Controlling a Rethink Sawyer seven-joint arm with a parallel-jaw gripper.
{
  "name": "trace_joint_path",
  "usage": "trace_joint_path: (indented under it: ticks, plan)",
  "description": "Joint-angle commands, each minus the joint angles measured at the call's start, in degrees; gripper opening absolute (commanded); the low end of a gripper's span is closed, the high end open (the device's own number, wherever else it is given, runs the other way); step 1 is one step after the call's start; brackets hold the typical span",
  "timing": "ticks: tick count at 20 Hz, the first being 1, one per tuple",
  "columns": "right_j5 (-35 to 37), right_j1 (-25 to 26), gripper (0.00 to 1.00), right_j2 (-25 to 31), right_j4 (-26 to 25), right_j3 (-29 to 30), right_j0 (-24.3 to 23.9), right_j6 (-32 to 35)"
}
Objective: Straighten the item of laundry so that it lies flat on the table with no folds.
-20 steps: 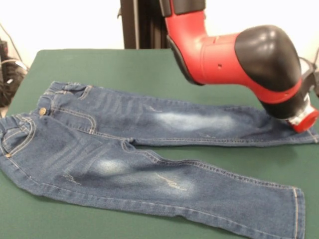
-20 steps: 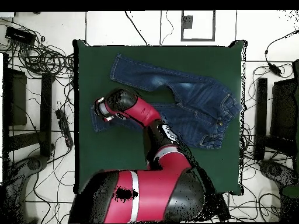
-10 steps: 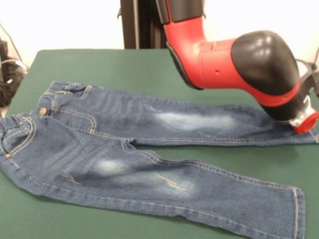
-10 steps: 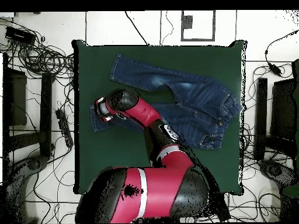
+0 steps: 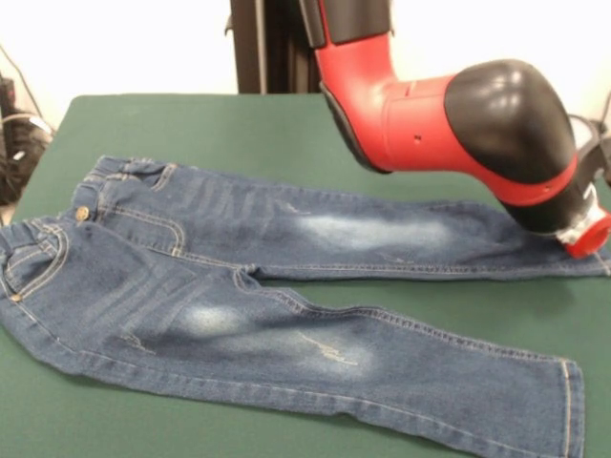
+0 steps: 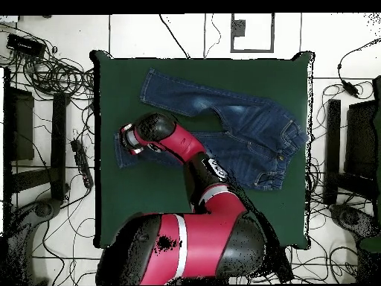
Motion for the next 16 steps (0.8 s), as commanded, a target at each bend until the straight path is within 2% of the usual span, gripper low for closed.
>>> trace_joint_path:
  ticks: [1, 12, 14, 16]
  plan:
    - [-7.2, 3.7, 0.0, 9.7, 2.1, 1.5, 3.0, 2.7]
    - [-11.7, 4.3, 0.0, 10.4, 7.2, -2.0, 5.7, 9.9]
    - [-11.7, 4.7, 0.0, 9.0, 7.9, -3.9, 7.0, 11.5]
    - [-10.1, 4.9, 0.0, 5.3, 8.0, -7.0, 9.4, 14.5]
